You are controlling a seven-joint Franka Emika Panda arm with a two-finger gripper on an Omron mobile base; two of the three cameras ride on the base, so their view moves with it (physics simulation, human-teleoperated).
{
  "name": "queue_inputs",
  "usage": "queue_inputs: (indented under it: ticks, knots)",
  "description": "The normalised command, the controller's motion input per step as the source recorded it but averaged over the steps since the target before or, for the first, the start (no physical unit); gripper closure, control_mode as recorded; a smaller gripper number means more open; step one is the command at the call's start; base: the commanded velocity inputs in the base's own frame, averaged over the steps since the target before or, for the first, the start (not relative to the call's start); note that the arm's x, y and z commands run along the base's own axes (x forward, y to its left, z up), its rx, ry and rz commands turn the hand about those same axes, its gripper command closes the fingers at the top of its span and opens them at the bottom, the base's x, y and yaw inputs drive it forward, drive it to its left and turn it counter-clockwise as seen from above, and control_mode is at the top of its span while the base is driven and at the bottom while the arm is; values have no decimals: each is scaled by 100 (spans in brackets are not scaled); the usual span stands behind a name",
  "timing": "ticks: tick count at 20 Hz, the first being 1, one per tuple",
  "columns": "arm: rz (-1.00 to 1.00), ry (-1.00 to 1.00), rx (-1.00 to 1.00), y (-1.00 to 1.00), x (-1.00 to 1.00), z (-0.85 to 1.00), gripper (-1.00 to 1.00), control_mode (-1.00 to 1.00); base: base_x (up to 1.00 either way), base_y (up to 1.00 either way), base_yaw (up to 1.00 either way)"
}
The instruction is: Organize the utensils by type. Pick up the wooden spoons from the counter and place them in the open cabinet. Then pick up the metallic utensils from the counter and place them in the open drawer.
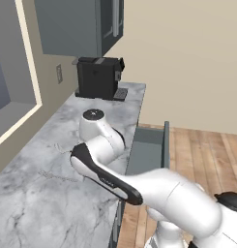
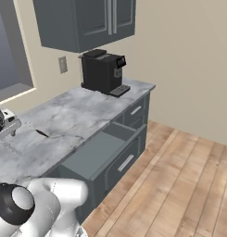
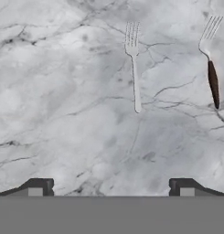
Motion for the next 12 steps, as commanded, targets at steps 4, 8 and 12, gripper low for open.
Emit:
queue_inputs:
  ticks: [4, 8, 12]
  knots:
    - [7, 4, -8, 59, 3, -22, -100, -100, 0, 0, 0]
    - [9, 8, -4, 30, 30, -29, -100, -100, 0, 0, 0]
    - [10, 7, -2, 12, 44, -41, -100, -100, 0, 0, 0]
